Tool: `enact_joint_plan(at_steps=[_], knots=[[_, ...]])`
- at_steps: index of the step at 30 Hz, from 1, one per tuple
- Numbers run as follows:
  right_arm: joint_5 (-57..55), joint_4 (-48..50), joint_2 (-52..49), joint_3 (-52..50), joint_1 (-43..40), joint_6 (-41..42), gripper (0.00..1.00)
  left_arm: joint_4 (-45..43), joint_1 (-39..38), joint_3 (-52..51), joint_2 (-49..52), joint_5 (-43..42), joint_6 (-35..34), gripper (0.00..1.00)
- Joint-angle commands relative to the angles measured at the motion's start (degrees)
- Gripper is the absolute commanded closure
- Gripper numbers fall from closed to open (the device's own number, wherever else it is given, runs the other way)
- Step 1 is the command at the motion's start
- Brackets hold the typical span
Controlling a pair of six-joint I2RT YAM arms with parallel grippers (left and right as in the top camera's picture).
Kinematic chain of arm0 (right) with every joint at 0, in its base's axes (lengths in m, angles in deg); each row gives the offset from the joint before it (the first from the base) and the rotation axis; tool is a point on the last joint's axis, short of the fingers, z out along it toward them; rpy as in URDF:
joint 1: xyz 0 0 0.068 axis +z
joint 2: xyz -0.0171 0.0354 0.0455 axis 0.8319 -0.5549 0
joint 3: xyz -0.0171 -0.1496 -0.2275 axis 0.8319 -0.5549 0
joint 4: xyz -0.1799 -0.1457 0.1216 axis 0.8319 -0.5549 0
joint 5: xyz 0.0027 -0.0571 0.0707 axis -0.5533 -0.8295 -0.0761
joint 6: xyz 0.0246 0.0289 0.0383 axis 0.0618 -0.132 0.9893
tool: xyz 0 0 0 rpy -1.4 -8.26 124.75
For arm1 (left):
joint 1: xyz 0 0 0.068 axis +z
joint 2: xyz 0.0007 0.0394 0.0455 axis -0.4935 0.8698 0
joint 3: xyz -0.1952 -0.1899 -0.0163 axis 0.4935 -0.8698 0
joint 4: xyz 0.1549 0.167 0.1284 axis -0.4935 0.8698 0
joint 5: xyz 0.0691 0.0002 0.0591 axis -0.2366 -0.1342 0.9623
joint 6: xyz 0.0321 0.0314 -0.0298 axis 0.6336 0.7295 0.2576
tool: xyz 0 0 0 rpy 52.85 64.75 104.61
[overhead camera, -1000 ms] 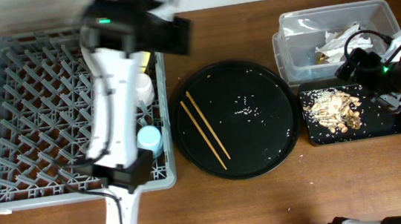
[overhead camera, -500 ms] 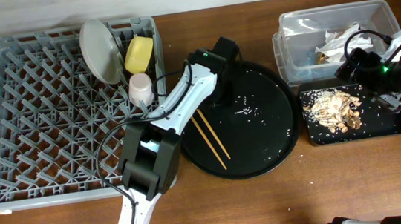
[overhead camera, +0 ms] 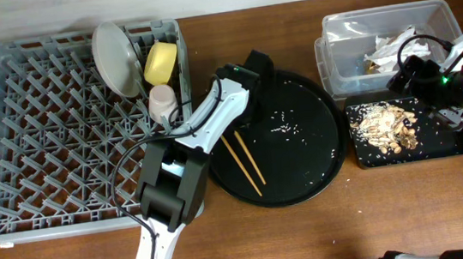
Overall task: Sort waste into correct bins and load items into the dishwasher rack
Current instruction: 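Reach the left gripper to the chopsticks on the black tray and grasp one, then carry the chopstick to the rack and insert it upright, then return the left gripper to the tray and grasp the second chopstick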
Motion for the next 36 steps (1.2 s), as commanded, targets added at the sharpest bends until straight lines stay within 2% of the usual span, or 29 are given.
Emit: enact_joint_plan(at_steps=[1, 3, 4, 5, 7, 9, 13, 15, 18, 21, 23, 28, 30, 32, 36], knots=[[-0.52, -0.02, -0.13, -0.15, 0.26, -0.35, 0.02, -1.22, 0.24, -3.48, 0.35, -0.7, -1.38, 0.65], [-0.52, -0.02, -0.13, -0.15, 0.26, -0.35, 0.02, -2.73, 0.22, -3.63, 0.44, -2.54, -1.36, 0.81], [-0.52, -0.02, -0.13, -0.15, 0.26, -0.35, 0.02, -3.13, 0.17, -3.63, 0.44, -2.58, -1.36, 0.84], [-0.52, -0.02, -0.13, -0.15, 0.26, -0.35, 0.01, -3.13, 0.2, -3.63, 0.44, -2.67, -1.33, 0.92], [-0.52, -0.02, -0.13, -0.15, 0.26, -0.35, 0.01, -3.23, 0.2, -3.56, 0.44, -2.97, -1.33, 0.99], [-0.52, -0.02, -0.13, -0.15, 0.26, -0.35, 0.02, -3.26, 0.2, -1.53, 0.42, -4.33, 1.88, 0.99], [-0.52, -0.02, -0.13, -0.15, 0.26, -0.35, 0.02, -1.14, 0.2, 5.81, -3.04, -4.28, 16.22, 0.99], [-0.52, -0.02, -0.13, -0.15, 0.26, -0.35, 0.02, -0.96, 0.2, 8.13, -7.69, -4.26, 27.85, 0.99], [-0.52, -0.02, -0.13, -0.15, 0.26, -0.35, 0.02, -0.26, 0.83, 8.81, -14.53, -4.24, 36.11, 0.99], [-0.52, -0.02, -0.13, -0.15, 0.26, -0.35, 0.02, 3.37, 3.89, 8.81, -21.0, -3.5, 40.33, 0.99], [-0.52, -0.02, -0.13, -0.15, 0.26, -0.35, 0.02, 11.28, 10.08, 8.81, -25.44, 1.42, 40.33, 0.99], [-0.52, -0.02, -0.13, -0.15, 0.26, -0.35, 0.02, 19.34, 23.85, 7.91, -26.86, 1.05, 45.48, 0.99], [-0.52, -0.02, -0.13, -0.15, 0.26, -0.35, 0.01, 16.85, 27.32, 5.09, -26.77, -4.68, 53.29, 0.99], [-0.52, -0.02, -0.13, -0.15, 0.26, -0.35, 0.02, 13.55, 28.24, 1.64, -26.16, -6.64, 54.01, 0.99], [-0.52, -0.02, -0.13, -0.15, 0.26, -0.35, 0.02, 8.98, 28.24, -5.9, -23.06, 2.08, 53.99, 0.99]])
